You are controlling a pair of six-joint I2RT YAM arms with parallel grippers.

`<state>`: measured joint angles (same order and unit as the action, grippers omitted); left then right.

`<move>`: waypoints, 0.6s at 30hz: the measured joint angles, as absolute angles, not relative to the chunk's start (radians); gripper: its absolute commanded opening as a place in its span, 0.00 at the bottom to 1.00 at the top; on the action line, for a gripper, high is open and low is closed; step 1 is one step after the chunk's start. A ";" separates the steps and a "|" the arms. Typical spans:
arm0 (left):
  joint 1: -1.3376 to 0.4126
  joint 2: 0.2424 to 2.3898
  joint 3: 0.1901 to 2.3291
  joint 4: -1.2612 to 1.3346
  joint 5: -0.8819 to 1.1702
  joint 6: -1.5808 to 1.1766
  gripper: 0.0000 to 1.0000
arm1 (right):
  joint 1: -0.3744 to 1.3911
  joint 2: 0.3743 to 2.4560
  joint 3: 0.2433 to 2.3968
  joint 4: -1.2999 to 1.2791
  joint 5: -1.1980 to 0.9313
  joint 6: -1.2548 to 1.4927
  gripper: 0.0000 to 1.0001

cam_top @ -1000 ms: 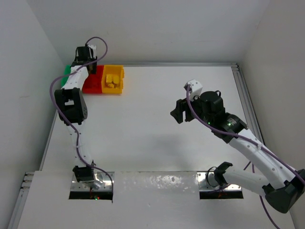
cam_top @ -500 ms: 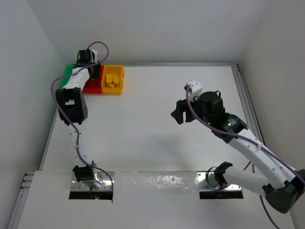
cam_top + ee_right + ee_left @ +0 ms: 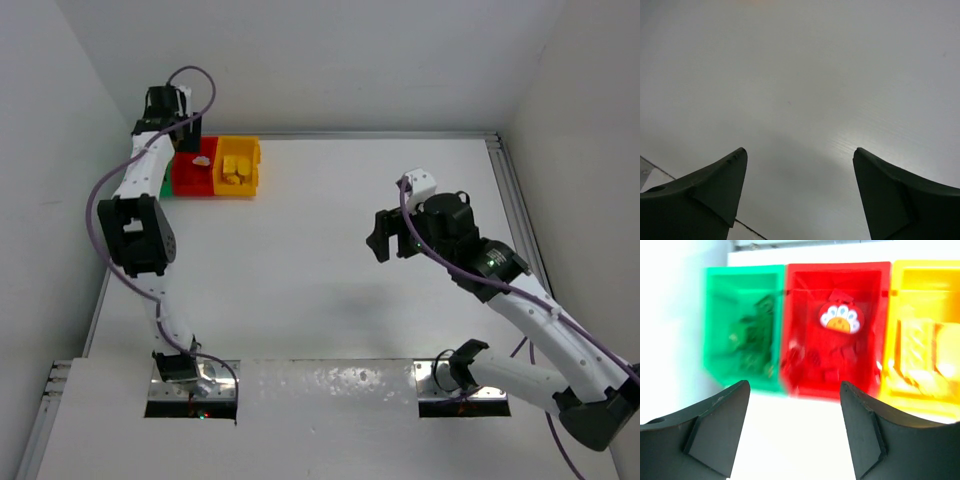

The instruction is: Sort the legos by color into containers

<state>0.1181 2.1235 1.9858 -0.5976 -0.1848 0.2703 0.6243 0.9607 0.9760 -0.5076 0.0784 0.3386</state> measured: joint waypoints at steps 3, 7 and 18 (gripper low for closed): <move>0.120 1.932 1.897 -0.648 -0.185 0.252 0.71 | 0.624 0.949 0.983 -0.567 0.186 0.384 0.96; 0.130 1.612 1.684 -0.698 -0.192 0.226 0.71 | 0.624 0.916 0.966 -0.635 0.355 0.472 0.99; 0.146 1.158 0.968 -0.793 -0.283 0.258 0.69 | 0.623 1.018 0.918 -0.797 0.536 0.678 0.99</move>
